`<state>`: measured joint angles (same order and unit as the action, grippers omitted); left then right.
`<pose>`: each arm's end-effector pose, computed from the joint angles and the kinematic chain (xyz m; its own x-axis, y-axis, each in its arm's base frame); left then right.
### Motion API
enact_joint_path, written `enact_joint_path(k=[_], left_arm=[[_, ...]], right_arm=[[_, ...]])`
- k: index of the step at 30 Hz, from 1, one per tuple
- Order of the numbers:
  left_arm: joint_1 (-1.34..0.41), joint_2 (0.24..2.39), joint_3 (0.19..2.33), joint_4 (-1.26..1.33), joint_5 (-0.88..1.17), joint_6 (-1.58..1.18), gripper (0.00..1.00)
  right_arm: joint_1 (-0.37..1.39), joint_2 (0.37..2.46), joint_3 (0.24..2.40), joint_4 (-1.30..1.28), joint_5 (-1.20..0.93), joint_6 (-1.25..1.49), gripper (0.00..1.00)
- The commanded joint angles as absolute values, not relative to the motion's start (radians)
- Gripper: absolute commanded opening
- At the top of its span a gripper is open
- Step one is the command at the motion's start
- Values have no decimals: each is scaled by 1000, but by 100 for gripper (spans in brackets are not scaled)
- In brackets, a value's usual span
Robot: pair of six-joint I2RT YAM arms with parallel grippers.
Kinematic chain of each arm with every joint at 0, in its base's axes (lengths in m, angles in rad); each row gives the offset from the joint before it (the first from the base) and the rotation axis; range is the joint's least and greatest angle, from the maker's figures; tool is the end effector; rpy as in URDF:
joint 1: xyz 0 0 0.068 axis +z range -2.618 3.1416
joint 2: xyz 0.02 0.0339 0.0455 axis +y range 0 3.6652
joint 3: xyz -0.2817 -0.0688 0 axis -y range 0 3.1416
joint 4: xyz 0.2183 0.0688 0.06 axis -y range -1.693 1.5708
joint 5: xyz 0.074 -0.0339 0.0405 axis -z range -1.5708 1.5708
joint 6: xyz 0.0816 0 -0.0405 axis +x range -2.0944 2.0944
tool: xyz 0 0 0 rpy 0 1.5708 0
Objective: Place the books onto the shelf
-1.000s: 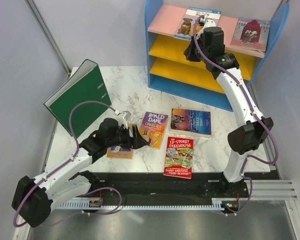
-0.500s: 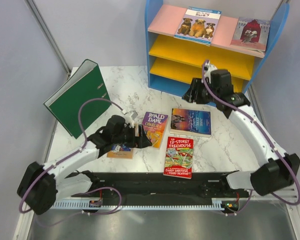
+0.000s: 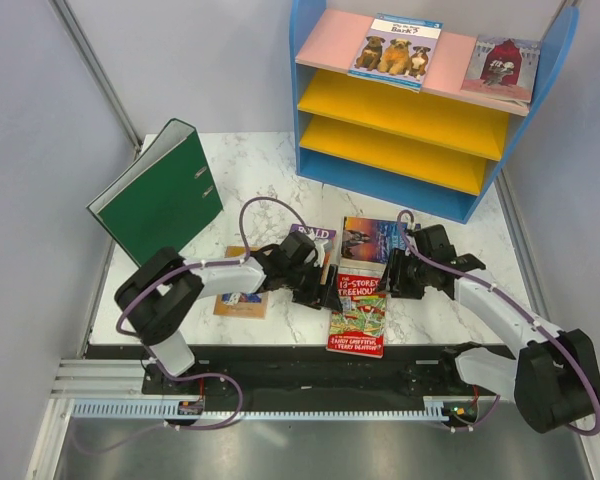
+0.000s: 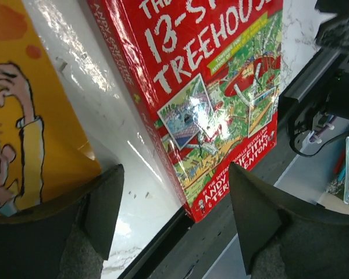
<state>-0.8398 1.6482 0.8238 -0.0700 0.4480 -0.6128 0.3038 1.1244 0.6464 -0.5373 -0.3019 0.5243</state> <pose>0.1916 -0.2666 0.1598 -0.9160 0.2450 -0.3178 0.3976 0.6610 -0.6364 0.1835 0.0830 0.1914 -0.9197 0.2126 -0.3301 0.0291 0.8753 0.4827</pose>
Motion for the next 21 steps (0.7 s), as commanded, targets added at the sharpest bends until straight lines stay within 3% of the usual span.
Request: enact_joint_path(k=[1, 13, 21], left_arm=[[-865, 1741, 884, -20, 486, -675, 79], [-876, 1819, 925, 28, 494, -706, 77], [-877, 1842, 933, 35, 497, -713, 77]], right_arm=[[305, 1114, 571, -500, -339, 557, 56], [304, 1141, 431, -263, -506, 621, 56], [305, 962, 456, -236, -549, 633, 55]])
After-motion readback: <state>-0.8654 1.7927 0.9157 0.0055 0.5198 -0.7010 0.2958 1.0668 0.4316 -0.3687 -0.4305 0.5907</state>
